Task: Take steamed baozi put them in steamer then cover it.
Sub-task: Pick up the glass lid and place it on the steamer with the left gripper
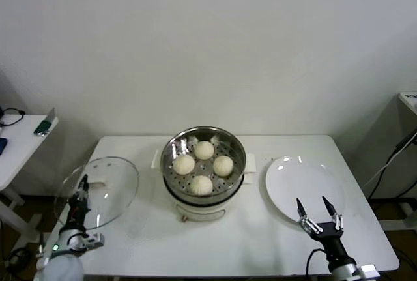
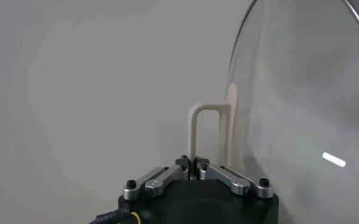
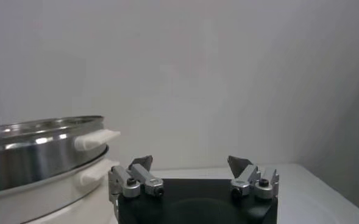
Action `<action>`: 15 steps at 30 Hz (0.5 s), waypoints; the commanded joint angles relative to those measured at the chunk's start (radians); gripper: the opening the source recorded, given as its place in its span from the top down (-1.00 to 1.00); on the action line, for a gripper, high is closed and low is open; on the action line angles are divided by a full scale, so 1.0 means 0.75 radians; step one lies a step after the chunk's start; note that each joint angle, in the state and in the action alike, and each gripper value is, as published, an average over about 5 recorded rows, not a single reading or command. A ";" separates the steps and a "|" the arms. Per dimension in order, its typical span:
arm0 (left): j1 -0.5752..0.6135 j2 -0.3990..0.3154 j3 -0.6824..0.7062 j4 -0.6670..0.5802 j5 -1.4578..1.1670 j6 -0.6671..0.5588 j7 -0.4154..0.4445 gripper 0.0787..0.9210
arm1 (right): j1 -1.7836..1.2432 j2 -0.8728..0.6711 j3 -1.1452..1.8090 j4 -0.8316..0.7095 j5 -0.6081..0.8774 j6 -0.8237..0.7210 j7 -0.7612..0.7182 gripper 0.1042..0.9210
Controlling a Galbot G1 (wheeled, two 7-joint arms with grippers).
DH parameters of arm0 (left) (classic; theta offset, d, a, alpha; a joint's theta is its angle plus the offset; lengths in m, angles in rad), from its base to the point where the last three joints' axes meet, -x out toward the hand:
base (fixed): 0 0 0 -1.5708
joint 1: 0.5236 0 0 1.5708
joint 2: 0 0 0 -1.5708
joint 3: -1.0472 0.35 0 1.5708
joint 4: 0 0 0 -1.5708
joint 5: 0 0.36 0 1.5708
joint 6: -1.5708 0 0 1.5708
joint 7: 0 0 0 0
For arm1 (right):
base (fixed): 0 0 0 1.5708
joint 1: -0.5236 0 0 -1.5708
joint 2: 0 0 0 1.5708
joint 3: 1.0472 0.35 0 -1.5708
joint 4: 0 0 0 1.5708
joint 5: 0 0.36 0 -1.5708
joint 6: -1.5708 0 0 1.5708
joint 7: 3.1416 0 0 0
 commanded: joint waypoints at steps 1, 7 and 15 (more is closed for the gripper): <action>0.071 0.153 0.033 -0.654 -0.169 0.484 0.363 0.85 | 0.002 0.005 0.001 -0.013 -0.054 -0.019 0.039 -0.76; -0.087 0.158 0.301 -0.746 -0.022 0.666 0.439 0.85 | 0.013 0.010 -0.011 -0.026 -0.068 -0.025 0.041 -0.76; -0.413 -0.003 0.744 -0.705 0.312 0.826 0.663 0.85 | 0.015 0.008 -0.031 -0.041 -0.091 -0.022 0.018 -0.76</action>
